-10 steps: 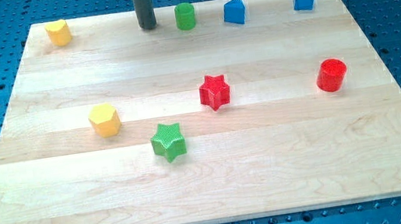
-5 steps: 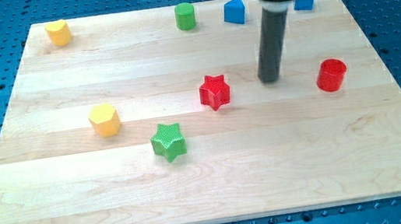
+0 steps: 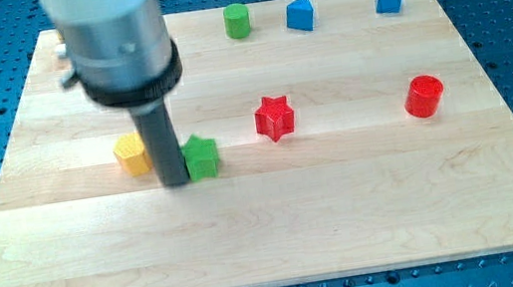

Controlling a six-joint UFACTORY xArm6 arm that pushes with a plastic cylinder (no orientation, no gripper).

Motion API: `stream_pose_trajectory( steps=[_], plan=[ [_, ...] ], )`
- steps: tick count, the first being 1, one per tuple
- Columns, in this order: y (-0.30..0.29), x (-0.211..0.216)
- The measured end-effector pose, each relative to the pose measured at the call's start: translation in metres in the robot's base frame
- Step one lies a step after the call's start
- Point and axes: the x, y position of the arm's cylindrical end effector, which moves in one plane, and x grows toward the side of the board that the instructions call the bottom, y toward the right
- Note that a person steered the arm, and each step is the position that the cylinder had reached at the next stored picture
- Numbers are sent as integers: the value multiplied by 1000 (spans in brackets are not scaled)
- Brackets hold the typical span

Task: Move the green star to the left of green circle

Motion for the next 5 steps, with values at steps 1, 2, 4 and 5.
stream_pose_trajectory(
  steps=[1,2,4,5],
  plan=[
    [-9,-7],
    [-19,32],
    [30,30],
    [47,3]
  ],
)
